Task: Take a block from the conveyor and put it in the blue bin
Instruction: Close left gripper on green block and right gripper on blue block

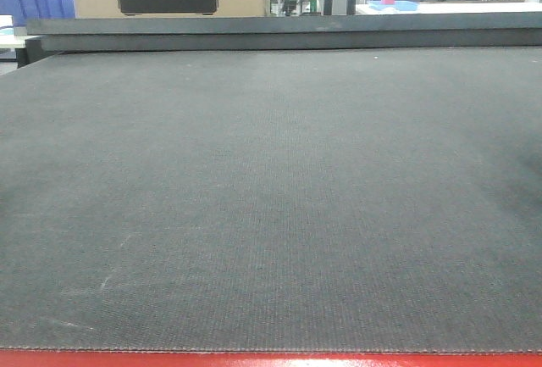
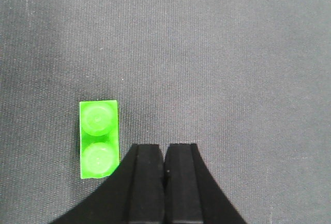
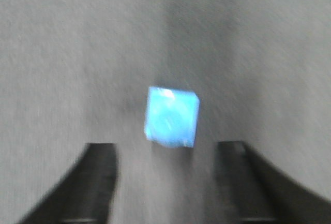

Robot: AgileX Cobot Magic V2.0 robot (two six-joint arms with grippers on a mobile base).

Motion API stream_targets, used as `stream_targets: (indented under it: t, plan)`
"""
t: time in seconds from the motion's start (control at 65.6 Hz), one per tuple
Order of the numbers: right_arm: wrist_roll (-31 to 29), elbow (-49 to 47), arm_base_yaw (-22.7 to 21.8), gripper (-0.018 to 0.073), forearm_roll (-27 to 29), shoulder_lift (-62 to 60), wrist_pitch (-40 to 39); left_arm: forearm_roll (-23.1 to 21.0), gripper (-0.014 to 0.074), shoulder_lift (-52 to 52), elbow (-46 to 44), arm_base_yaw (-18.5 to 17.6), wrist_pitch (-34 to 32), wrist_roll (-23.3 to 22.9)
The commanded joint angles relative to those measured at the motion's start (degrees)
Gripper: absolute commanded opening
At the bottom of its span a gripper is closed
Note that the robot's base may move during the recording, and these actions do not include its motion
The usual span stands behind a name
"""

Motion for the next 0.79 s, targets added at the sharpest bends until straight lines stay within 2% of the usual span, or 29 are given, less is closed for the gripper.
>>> stream_targets:
  t: [0.0, 0.427, 0.503, 0.564, 0.655, 0.777]
  plan:
    - [0.7, -0.4, 0.2, 0.0340, -0.7, 2.3, -3.2, -0.5, -0.0111, -0.1, -0.5, 0.1, -0.2, 0.1]
    - [2.6, -0.4, 0.2, 0.0331, -0.8, 12.7, -4.4, -0.5, -0.0111, -0.1, -0.5, 0.1, -0.2, 0.1]
    - [2.6, -0.4, 0.2, 0.0251, -0.8, 13.2, -3.3, -0.6, -0.0111, -0.1, -0.5, 0.1, -0.2, 0.1]
    - [3.0, -0.4, 0.2, 0.0070, -0.8, 13.3, -2.5, -0.7, -0.0111, -0.1, -0.5, 0.1, -0.2, -0.7]
    - [3.1, -0.7, 0.2, -0.0171, -0.8, 11.9, -1.9, 0.1, -0.0111, -0.1, -0.6, 0.1, -0.1, -5.8]
    - [3.1, -2.3, 0.4, -0.0158, -0.8, 8.7, -0.1, 2.1, -0.0111, 0.2, -1.1, 0.1, 2.4, -7.0]
